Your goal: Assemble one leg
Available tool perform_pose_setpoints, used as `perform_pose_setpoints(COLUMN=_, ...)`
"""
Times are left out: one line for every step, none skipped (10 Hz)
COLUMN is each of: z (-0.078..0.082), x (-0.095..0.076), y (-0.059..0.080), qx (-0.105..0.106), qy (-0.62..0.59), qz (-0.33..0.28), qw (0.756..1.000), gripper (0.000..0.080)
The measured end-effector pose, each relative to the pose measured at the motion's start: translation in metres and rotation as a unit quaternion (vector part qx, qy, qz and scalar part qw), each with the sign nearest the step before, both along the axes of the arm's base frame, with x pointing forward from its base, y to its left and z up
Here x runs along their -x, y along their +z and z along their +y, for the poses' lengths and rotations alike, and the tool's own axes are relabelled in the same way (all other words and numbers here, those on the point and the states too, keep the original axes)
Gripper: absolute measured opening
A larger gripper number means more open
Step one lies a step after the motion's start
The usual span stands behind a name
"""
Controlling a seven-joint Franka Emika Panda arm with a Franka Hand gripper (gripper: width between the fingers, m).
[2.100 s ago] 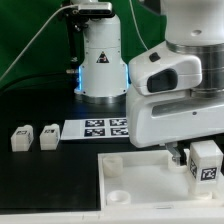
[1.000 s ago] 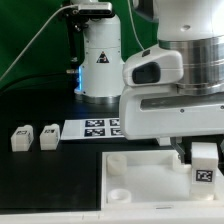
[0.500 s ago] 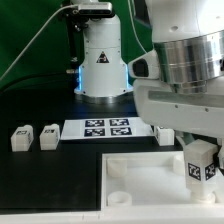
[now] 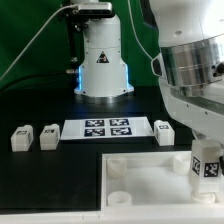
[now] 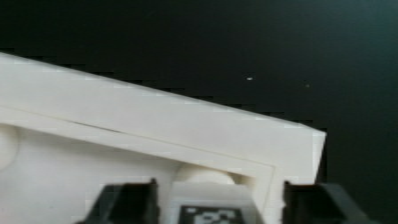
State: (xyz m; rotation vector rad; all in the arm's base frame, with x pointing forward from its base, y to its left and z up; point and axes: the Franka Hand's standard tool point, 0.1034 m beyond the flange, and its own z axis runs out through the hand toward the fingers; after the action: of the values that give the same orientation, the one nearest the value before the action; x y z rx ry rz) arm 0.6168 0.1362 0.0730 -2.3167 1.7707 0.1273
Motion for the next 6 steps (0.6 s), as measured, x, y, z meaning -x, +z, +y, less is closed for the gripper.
perform_pose_setpoints(z=0.0000, x=0.0000, y=-0.0001, qx=0.001, qy=0.018, qz=-0.004, qw=1.000, gripper=0.0482)
perform_pose_setpoints(z=0.0018, x=0.0016, y=-0.0001, qx=0.005, qy=0.041, qz=-0.003, qw=0.999, gripper=0.0611)
perform_pose_setpoints(z=0.0051, x=0.0034, y=0.0010, qx=0.012, qy=0.094, qz=-0.003, qw=0.995, gripper=0.0611)
perform_pose_setpoints(z=0.0036, x=0.0017, y=0.0031, qx=0.021, qy=0.171, qz=-0.020, qw=0.985, gripper=0.0639)
perform_pose_setpoints(z=0.0017, x=0.0005, y=0.0047, qx=0.024, qy=0.224, qz=-0.034, qw=0.974, gripper=0.0648)
perform_pose_setpoints(z=0.0019, x=0.0014, y=0.0027, qx=0.026, qy=0.276, qz=-0.044, qw=0.960, gripper=0.0648)
